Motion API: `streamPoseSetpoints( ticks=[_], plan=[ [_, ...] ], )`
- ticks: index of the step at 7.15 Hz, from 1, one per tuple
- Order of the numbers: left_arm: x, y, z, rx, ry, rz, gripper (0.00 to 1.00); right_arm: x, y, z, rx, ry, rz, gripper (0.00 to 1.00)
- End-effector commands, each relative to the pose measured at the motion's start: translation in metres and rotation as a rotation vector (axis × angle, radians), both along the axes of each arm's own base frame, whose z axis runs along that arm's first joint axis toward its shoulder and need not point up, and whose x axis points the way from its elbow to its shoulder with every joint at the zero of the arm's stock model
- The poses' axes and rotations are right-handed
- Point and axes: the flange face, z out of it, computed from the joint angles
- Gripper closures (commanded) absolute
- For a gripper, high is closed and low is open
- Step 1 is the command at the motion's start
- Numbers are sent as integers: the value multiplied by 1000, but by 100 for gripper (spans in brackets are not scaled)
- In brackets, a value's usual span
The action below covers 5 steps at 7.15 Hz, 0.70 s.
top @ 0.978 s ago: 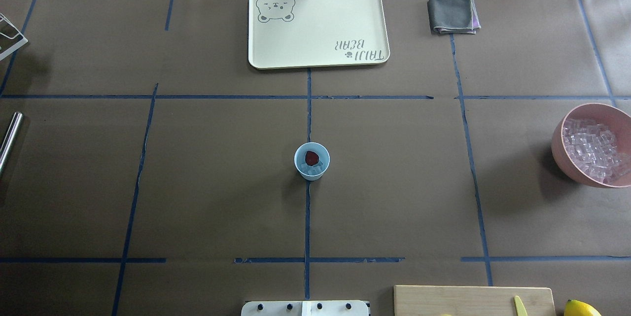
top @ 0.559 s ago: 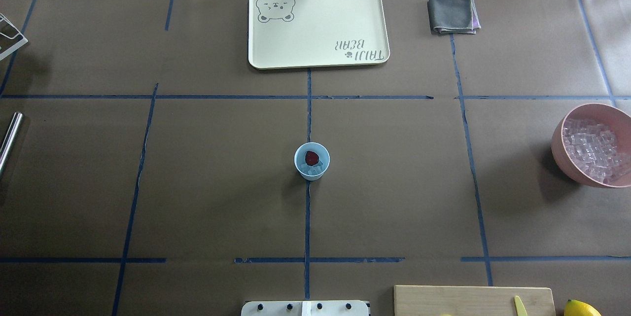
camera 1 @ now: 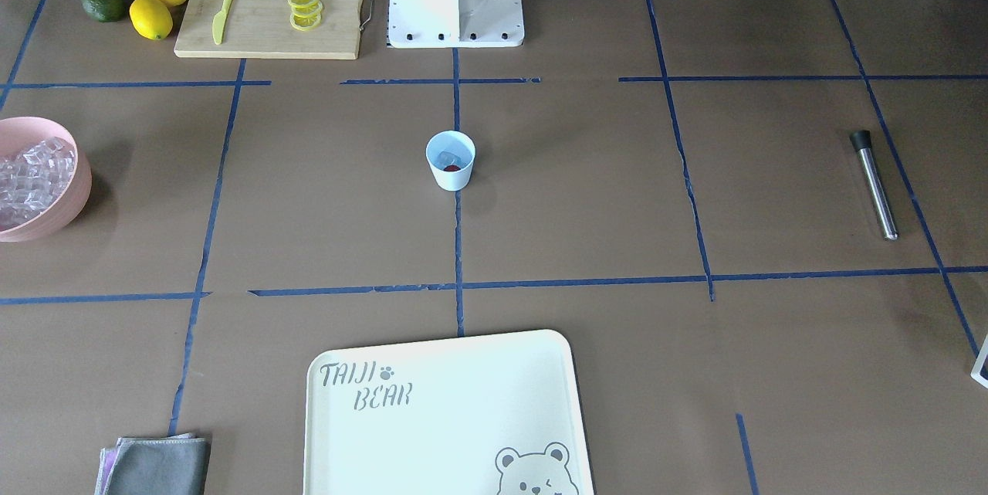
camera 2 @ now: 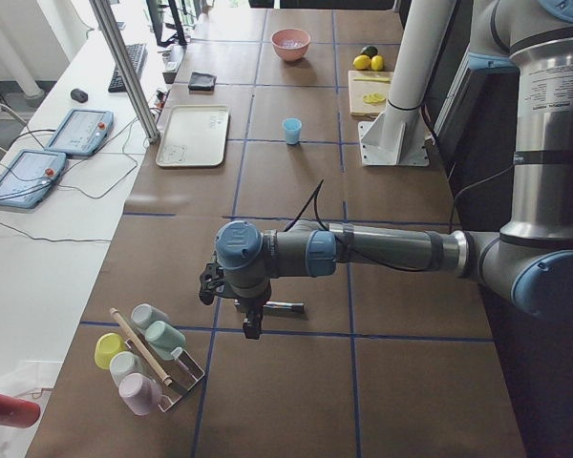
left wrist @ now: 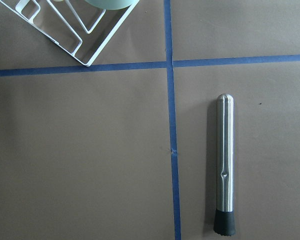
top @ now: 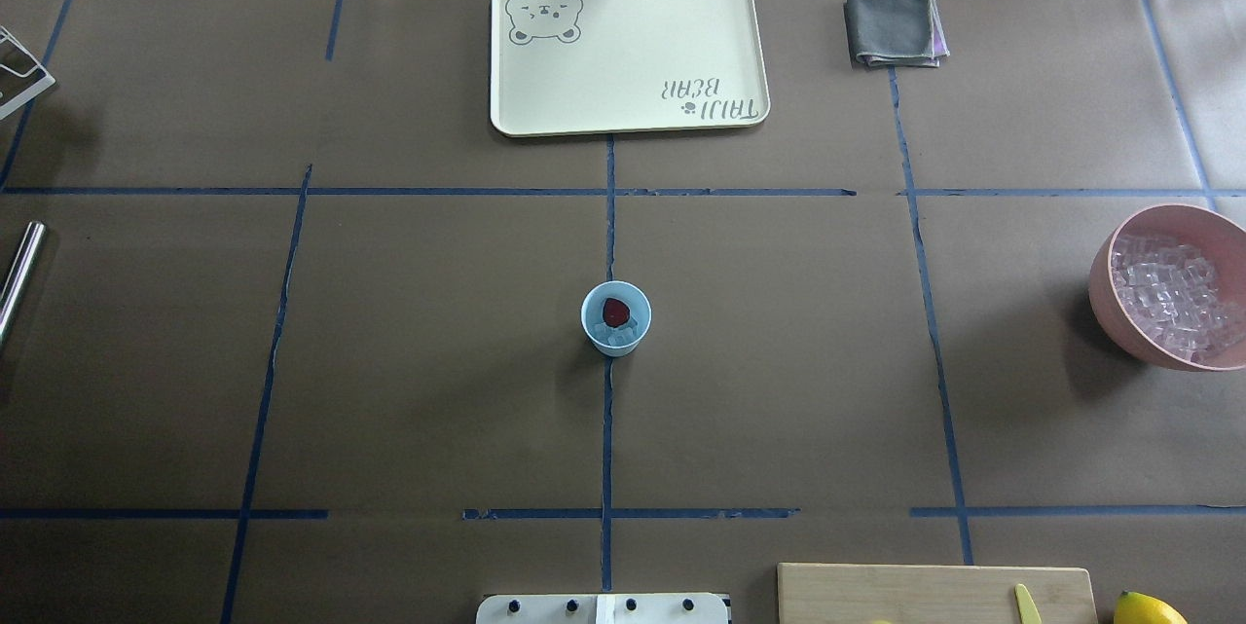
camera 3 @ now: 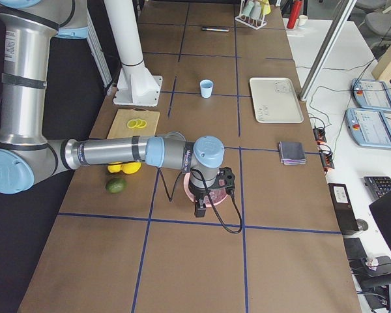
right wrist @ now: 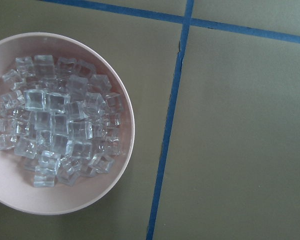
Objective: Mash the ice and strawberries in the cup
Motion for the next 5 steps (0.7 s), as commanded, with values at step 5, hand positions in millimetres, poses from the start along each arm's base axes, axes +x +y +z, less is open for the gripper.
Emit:
streamPoseSetpoints(
  ticks=[5],
  plan=[
    [0,0,0,2,-2,-1,0,-1,-4,-4,62,-19,5,1]
  ],
)
